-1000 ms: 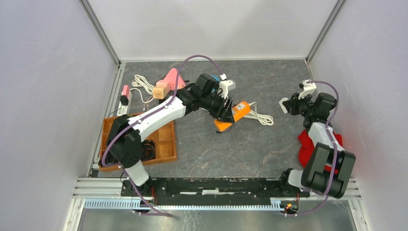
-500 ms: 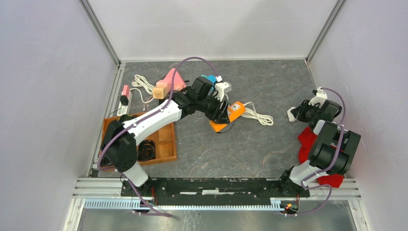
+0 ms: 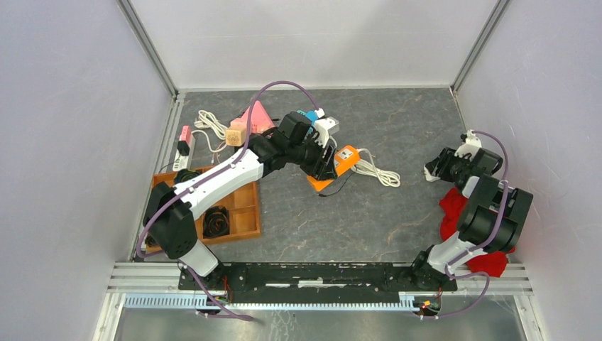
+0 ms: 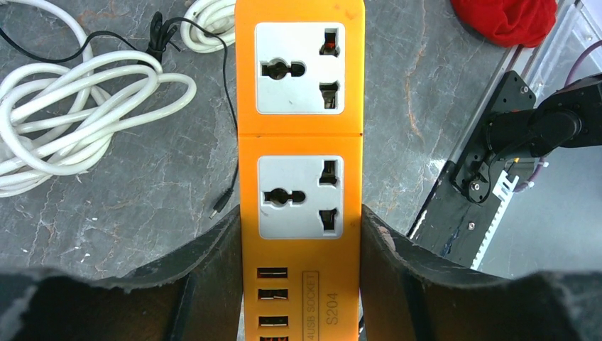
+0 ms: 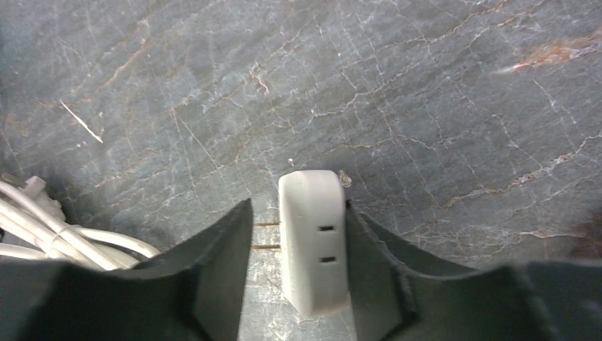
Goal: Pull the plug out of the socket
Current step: Place the plug at the corner of the board, then place the socket at the corner of the board.
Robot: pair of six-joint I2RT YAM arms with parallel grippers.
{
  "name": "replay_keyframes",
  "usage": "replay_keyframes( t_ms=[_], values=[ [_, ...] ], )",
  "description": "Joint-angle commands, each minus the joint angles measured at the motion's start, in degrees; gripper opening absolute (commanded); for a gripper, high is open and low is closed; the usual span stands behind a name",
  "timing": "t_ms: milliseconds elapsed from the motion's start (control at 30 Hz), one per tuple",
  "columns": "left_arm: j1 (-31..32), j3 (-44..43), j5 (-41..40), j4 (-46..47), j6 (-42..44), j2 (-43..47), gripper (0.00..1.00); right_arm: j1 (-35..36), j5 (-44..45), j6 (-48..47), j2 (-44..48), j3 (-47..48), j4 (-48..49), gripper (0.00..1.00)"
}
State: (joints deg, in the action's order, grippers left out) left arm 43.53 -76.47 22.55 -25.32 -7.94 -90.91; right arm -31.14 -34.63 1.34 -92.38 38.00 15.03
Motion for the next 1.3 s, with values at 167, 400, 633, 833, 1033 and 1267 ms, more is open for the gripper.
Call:
replay_keyframes(
  t_ms=[167,400,633,833,1033,1267],
  values=[
    [0.5,-0.47,-3.47,1.68,4.68,4.06,0.02,-0.81,-1.57,-4.78,6.39,1.27,-0.44,0.8],
    [0.83,-0.79,-4.24,0.15,6.83,4.17,0.02,-0.64,-14.2,-17.12,17.0,1.35,-5.05,0.87],
    [1.75,-0.9,-3.91,-1.65,11.57,5.09,0.02,8.29,-28.4,-34.24,29.83,1.16,-12.66,0.87],
    [3.31,-0.36,-4.42,-3.03,16.42,6.44,0.02,20.32,-40.61,-59.96,33.28,8.13,-34.59,0.98],
    [4.86,0.62,-3.99,-4.27,20.6,7.47,0.02,27.16,-43.49,-69.72,29.24,13.24,-45.08,0.98],
    [6.67,0.28,-3.34,-5.69,22.17,6.37,0.02,35.55,-42.4,-90.01,22.51,16.98,-66.76,0.98]
  ],
)
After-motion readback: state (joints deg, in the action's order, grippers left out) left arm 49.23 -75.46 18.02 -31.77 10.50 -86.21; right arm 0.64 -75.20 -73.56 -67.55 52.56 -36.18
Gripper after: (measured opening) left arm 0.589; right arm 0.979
